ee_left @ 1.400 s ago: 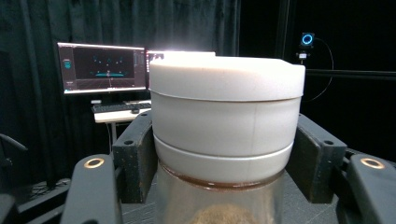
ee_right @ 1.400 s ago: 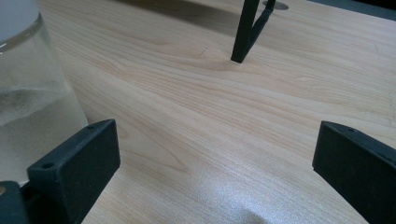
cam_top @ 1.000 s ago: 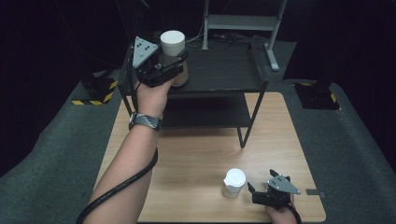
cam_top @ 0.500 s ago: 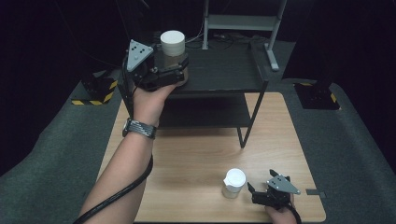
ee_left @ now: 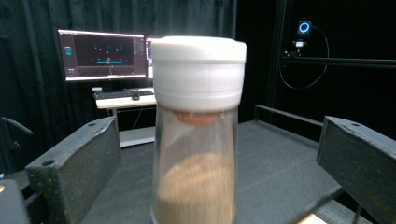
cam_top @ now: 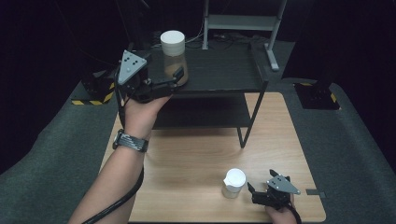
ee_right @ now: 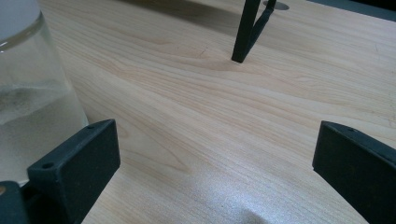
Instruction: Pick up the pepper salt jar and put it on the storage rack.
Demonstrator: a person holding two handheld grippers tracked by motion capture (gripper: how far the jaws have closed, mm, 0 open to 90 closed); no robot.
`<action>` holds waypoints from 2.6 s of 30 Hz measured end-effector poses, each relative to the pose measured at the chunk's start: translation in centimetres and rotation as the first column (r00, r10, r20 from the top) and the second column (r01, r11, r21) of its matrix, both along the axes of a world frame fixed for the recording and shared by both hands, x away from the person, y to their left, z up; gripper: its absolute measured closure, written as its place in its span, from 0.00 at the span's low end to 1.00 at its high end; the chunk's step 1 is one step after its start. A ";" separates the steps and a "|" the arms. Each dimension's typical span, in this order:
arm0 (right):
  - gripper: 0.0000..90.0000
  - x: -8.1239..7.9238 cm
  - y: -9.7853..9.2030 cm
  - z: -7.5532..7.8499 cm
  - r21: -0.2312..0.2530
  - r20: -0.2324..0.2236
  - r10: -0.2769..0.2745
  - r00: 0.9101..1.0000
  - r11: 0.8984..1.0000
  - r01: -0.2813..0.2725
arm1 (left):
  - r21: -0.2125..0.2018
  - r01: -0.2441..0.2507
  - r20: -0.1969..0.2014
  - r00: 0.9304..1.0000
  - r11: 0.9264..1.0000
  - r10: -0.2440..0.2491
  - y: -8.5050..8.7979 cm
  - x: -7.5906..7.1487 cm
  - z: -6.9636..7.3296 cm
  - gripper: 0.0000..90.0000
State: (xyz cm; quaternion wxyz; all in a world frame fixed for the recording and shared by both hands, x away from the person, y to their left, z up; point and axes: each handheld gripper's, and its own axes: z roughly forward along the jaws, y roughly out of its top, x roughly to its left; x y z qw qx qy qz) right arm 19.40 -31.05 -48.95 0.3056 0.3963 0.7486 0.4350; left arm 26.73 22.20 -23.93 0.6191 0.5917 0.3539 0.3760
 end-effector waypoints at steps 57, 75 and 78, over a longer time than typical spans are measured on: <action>0.00 -0.1 0.4 0.0 -0.022 0.006 -0.003 1.000 1.000 0.004 | 0.128 0.042 -0.103 0.994 0.991 -0.029 2.7 -9.1 -17.9 0.00; 0.00 -0.3 0.8 0.0 -0.039 0.017 -0.016 1.000 0.999 0.017 | 0.146 0.066 -0.249 0.968 0.987 -0.028 3.6 -9.8 -23.9 0.00; 0.00 -0.3 0.9 0.0 -0.040 0.017 -0.020 1.000 0.999 0.021 | 0.149 0.067 -0.275 0.961 0.986 -0.024 3.6 -9.6 -24.5 0.00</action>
